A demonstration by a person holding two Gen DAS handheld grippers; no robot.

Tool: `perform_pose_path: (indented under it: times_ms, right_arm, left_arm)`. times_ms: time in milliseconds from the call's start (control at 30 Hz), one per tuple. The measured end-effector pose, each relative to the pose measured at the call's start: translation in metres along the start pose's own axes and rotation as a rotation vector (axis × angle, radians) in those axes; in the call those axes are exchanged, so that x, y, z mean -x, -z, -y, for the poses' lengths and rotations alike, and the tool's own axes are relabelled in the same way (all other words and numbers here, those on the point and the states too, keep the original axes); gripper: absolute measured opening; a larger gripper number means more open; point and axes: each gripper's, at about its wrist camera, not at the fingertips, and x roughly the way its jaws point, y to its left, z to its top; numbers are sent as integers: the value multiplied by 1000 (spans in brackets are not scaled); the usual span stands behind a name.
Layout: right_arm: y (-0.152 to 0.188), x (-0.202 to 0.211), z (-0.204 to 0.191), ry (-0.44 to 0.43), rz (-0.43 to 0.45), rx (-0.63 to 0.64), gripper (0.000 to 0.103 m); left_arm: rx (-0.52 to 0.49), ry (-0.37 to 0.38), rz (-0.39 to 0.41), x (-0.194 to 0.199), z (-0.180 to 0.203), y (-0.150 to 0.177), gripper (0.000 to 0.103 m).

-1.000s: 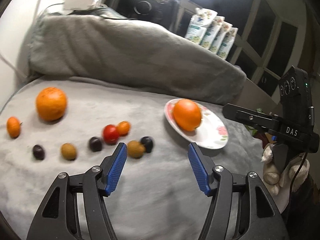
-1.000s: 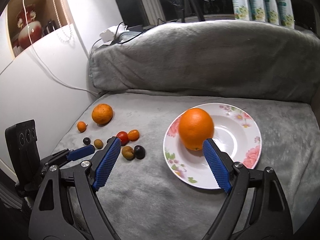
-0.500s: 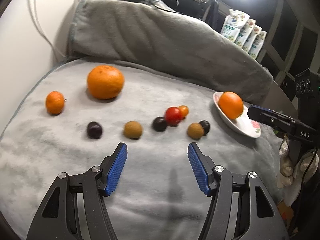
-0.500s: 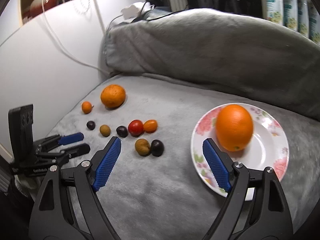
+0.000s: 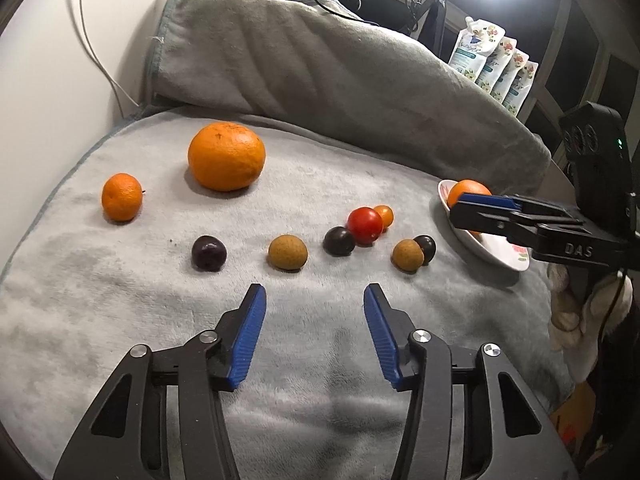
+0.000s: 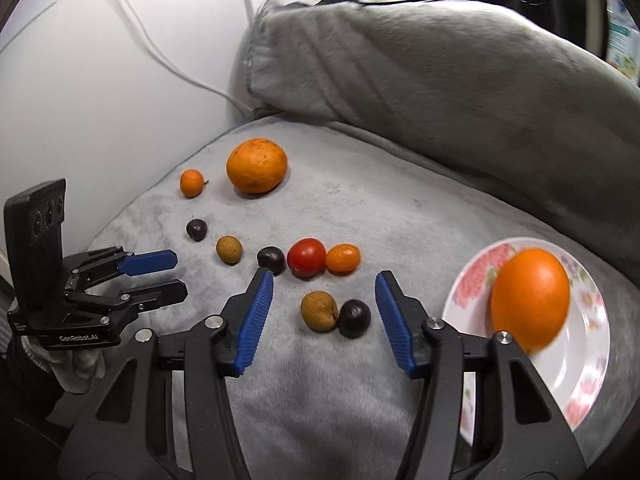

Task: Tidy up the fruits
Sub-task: 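Withdraw the left tool from the plate toward the remaining fruit, then grasp the brown kiwi with the left tool while the right tool grasps a red tomato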

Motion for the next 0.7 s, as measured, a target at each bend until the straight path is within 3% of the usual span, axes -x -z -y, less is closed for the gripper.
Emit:
perform_pose_path:
  times_ms: [433, 700]
  right_arm:
    - [-24, -32, -12, -27, -96, 129, 44]
    - [-30, -53, -1, -51, -150, 94, 44]
  left_arm:
    - [-35, -12, -23, -5, -2, -9, 40]
    - [-51, -26, -32, -11, -3, -15, 37]
